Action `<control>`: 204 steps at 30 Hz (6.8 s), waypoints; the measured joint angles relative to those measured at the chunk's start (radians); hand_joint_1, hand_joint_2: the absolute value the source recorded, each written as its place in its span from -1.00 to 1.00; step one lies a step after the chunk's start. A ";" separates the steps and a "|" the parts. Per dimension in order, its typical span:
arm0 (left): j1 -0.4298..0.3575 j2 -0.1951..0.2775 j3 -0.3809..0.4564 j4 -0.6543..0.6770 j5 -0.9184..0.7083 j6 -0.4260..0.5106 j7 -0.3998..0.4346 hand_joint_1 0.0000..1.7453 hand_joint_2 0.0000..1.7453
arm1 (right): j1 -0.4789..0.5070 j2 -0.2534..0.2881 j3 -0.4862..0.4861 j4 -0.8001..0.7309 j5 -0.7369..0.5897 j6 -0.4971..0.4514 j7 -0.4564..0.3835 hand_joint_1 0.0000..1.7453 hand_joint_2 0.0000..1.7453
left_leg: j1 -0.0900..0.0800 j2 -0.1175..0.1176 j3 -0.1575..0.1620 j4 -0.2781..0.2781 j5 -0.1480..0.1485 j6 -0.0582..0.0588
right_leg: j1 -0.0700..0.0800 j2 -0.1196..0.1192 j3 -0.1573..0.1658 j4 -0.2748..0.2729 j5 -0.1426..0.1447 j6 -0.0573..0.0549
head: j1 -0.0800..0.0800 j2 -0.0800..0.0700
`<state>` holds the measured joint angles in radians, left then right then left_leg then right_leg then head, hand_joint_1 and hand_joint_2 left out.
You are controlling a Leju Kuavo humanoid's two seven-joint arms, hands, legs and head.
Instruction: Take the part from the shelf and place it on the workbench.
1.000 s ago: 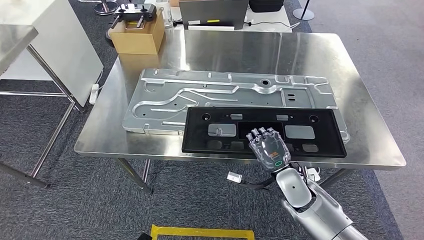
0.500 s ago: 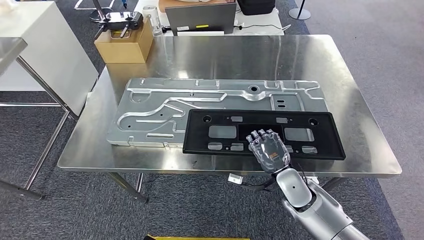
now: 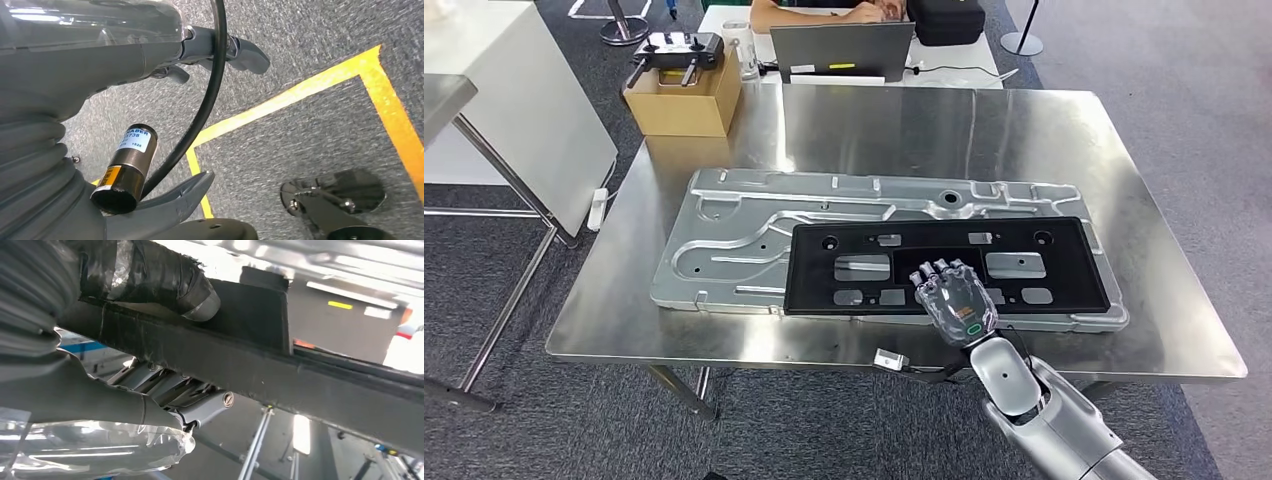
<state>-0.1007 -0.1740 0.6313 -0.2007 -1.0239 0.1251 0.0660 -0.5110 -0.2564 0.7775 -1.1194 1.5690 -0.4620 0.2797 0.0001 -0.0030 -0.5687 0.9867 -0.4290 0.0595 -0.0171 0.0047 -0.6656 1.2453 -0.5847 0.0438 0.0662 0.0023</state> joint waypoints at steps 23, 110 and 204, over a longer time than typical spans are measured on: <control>0.003 -0.003 0.005 0.000 -0.008 0.000 0.000 -1.00 1.00 | -0.002 0.007 0.004 0.013 0.000 -0.002 -0.022 1.00 1.00 | 0.007 -0.002 -0.084 0.026 0.033 -0.047 | 0.000 0.000 0.144 -0.236 0.081 -0.033 | -0.007 0.000; -0.008 0.002 0.006 0.001 -0.044 -0.028 -0.051 -1.00 -1.00 | 0.057 0.023 -0.106 -0.054 0.000 0.032 -0.095 -1.00 1.00 | 0.000 0.012 -0.032 0.009 0.014 -0.010 | -0.005 -0.004 -0.056 0.052 0.065 -0.003 | -0.013 0.000; -0.027 0.003 0.013 -0.001 -0.099 -0.031 -0.024 -1.00 -1.00 | 0.450 0.384 -0.984 0.926 -0.974 0.309 -0.044 -1.00 1.00 | 0.005 0.018 0.045 0.003 -0.054 -0.018 | -0.003 -0.008 0.096 -0.155 0.074 -0.001 | -0.019 0.000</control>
<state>-0.1279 -0.1709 0.6443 -0.2018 -1.1234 0.0937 0.0420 -0.0607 0.1279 -0.2064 -0.1938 0.5946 -0.1526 0.2361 0.0046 0.0146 -0.5236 0.9896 -0.4830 0.0418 -0.0201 -0.0035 -0.5697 1.0904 -0.5104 0.0426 0.0472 0.0023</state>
